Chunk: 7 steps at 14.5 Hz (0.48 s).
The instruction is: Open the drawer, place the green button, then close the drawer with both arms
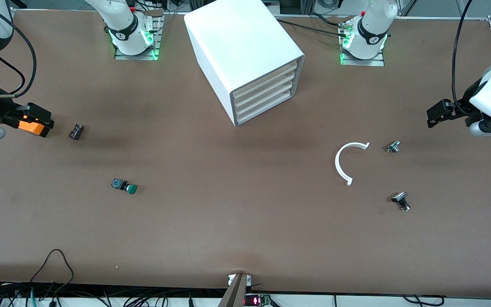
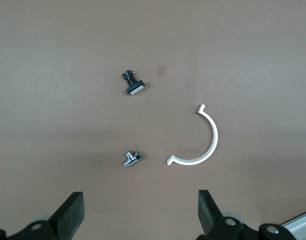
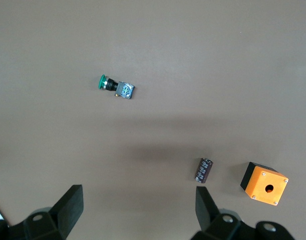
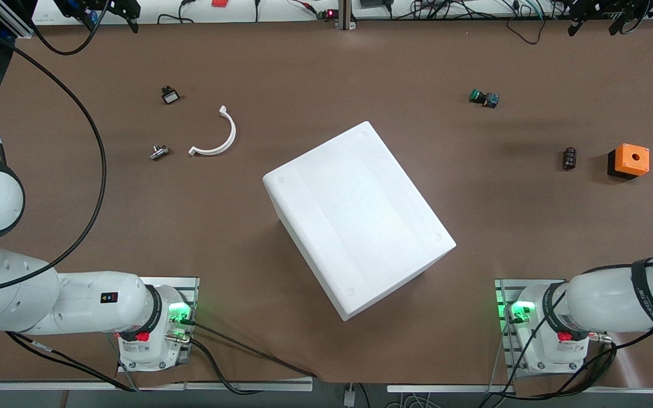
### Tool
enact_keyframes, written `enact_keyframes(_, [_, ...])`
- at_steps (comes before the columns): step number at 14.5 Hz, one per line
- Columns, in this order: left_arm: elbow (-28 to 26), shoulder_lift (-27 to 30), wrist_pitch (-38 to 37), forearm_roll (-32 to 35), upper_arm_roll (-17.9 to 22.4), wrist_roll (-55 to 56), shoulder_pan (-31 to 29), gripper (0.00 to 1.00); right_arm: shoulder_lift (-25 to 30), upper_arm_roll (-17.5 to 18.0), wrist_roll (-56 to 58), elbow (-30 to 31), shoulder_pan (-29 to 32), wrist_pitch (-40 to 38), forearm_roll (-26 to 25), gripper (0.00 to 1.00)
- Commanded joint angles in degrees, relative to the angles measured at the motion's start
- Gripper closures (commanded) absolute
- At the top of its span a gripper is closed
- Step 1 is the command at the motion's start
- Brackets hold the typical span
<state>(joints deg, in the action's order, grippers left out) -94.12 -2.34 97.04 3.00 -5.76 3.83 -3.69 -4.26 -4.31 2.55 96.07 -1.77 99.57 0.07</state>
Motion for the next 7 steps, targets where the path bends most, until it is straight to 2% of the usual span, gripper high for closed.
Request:
enact_keyframes(1, [2.2,-0.9,-1.9,-0.5,-0.2,0.0,0.3,0.00,-0.5,-0.1,0.5,-1.3,-0.2,-0.3,0.0,0.01])
enact_keyframes(4, [2.6,-0.6,-8.3,-0.2,-0.5,-0.1,0.6,0.00,-0.5,-0.2,0.7,-1.3,-0.1,-0.4,0.1,0.01])
enact_keyframes(7, [4.9,-3.9,-8.7,-2.5,-1.9,0.1,1.1,0.00,-0.5,-0.2,0.9,-1.3,-0.1,-0.7,0.1,0.01])
